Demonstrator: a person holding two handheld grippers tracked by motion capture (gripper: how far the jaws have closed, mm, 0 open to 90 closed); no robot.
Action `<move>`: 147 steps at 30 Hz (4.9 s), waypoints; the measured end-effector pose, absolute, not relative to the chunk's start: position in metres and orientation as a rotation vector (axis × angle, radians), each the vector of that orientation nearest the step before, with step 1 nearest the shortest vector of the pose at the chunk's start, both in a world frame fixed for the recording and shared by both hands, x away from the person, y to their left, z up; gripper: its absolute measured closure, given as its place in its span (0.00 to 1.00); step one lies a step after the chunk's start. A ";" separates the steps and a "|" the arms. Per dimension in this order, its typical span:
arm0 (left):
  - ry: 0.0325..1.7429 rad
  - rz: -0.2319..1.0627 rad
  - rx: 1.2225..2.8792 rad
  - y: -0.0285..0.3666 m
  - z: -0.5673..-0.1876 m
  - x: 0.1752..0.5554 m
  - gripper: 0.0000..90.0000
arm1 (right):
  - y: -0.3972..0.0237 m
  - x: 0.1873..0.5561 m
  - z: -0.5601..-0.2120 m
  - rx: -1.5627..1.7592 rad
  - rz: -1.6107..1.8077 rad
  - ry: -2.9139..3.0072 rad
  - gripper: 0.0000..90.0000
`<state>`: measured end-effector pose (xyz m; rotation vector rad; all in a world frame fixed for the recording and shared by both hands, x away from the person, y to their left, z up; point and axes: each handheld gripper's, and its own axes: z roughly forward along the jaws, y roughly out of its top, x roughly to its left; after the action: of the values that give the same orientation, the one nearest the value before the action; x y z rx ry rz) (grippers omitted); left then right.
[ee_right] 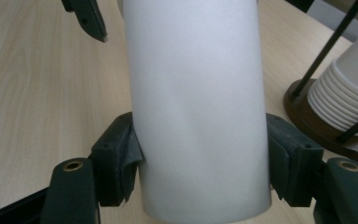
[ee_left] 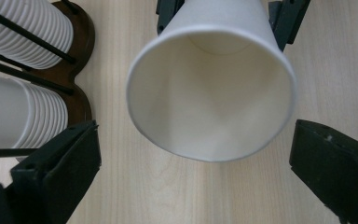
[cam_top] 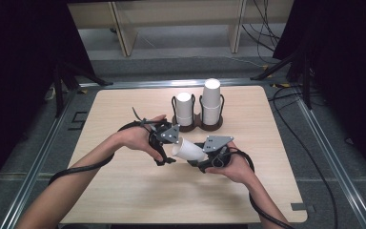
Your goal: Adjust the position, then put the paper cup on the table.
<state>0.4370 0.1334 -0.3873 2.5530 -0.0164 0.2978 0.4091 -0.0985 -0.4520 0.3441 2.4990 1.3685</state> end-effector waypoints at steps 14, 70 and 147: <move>0.368 0.293 2.184 0.170 -0.422 0.426 0.03 | -0.119 0.409 -0.464 0.549 1.591 2.237 0.38; 0.649 0.188 1.796 0.155 -0.436 0.419 0.05 | -0.116 0.406 -0.466 0.684 1.651 2.048 0.38; 0.465 0.301 1.840 0.112 -0.413 0.424 0.24 | -0.103 0.401 -0.470 0.670 1.600 2.158 0.24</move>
<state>0.4236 0.1116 -0.4130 1.8399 0.4653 0.3012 0.4011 -0.1028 -0.4702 0.6700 2.1576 1.5995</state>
